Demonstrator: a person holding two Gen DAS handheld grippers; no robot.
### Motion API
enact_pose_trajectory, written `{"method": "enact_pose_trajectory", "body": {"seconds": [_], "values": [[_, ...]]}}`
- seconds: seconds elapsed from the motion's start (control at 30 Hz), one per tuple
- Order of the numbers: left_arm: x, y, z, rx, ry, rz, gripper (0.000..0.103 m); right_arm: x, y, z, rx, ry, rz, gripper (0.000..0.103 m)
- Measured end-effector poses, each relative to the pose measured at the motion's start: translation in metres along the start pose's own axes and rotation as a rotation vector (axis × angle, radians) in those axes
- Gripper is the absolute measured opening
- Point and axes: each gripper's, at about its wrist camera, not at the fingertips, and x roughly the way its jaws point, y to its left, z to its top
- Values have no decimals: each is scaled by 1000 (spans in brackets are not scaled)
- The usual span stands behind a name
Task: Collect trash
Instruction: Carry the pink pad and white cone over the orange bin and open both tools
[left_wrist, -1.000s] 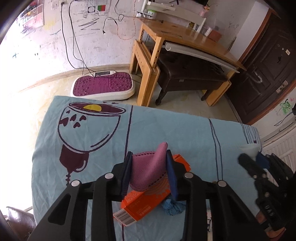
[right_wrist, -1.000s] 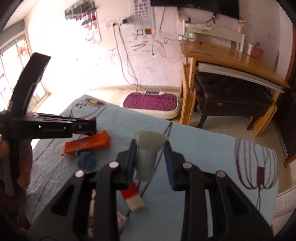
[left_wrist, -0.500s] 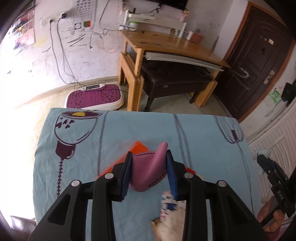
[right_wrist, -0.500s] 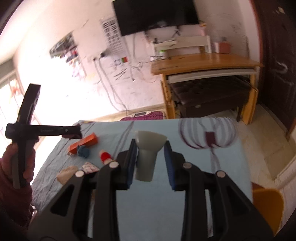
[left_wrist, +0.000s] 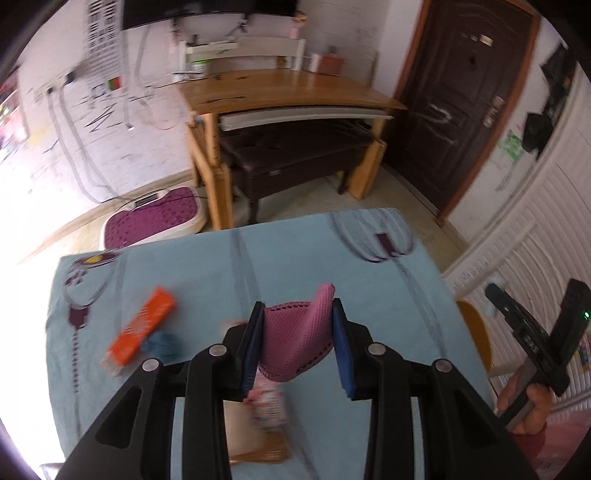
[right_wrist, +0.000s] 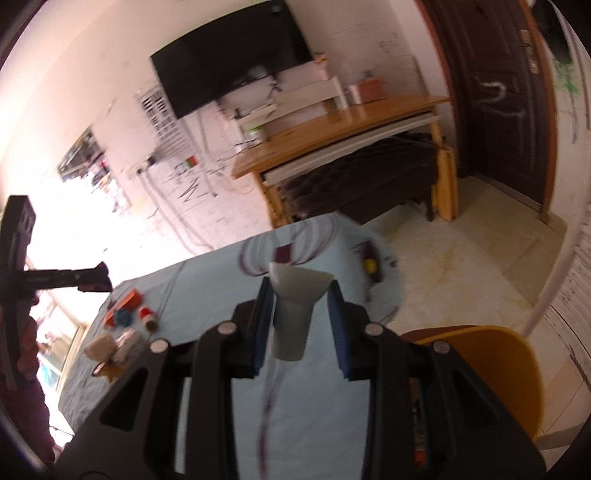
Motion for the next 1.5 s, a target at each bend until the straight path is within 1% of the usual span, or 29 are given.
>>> {"method": "enact_pose_trajectory", "body": {"seconds": [0.1, 0.13, 0.3, 0.43, 0.5, 0.6, 0.67, 0.7, 0.73, 0.77, 0.8, 0.83, 0.87, 0.97, 1.0, 1.03, 1.07, 1.1, 1.17, 1.2, 1.27, 1.33, 1.43, 1.5], "values": [[10, -32, 4, 47, 11, -36, 31, -2, -23, 3, 45, -5, -26, 28], [14, -50, 4, 71, 19, -56, 31, -3, -31, 3, 58, -8, -49, 28], [35, -111, -5, 149, 59, -112, 31, -13, -65, 3, 115, -28, -95, 28], [53, -151, -16, 194, 96, -149, 31, -16, -77, 6, 85, -5, -156, 28], [59, -168, -20, 216, 110, -161, 31, -19, -82, 6, 75, 0, -173, 28], [66, -195, -27, 251, 126, -170, 31, -19, -91, 4, 52, 30, -200, 28], [71, -210, -30, 270, 134, -174, 31, -14, -97, 2, 43, 67, -211, 28], [73, -219, -32, 279, 140, -177, 31, -8, -99, -2, 32, 108, -207, 28], [75, -225, -31, 284, 143, -178, 31, -5, -101, -4, 30, 128, -213, 28], [77, -230, -31, 291, 145, -179, 31, -1, -105, -5, 43, 144, -226, 35], [80, -239, -31, 296, 147, -179, 31, 1, -110, -6, 63, 149, -234, 53], [81, -243, -33, 297, 149, -180, 31, 2, -116, -6, 87, 142, -228, 59], [83, -247, -33, 297, 151, -181, 31, 1, -120, -7, 97, 140, -221, 63], [92, -261, -32, 295, 168, -187, 31, -4, -129, -7, 116, 120, -235, 63], [94, -262, -32, 293, 175, -193, 33, -7, -132, -6, 132, 108, -234, 63], [99, -266, -32, 296, 190, -206, 42, -13, -139, -5, 156, 86, -232, 63], [104, -270, -33, 308, 201, -218, 46, -16, -140, -4, 168, 74, -233, 63], [107, -273, -34, 316, 199, -212, 51, -21, -145, -3, 185, 56, -236, 65], [111, -275, -36, 325, 192, -189, 55, -27, -152, -1, 207, 34, -239, 69], [114, -276, -38, 330, 197, -193, 57, -31, -156, 0, 222, 21, -237, 73], [115, -277, -39, 330, 199, -189, 63, -36, -163, 1, 262, -8, -198, 78], [116, -278, -39, 332, 191, -186, 70, -38, -167, 1, 272, -12, -188, 78], [112, -276, -40, 336, 165, -181, 74, -37, -165, 2, 268, -17, -187, 78], [106, -273, -42, 341, 132, -168, 76, -36, -163, 4, 259, -22, -182, 78]]}}
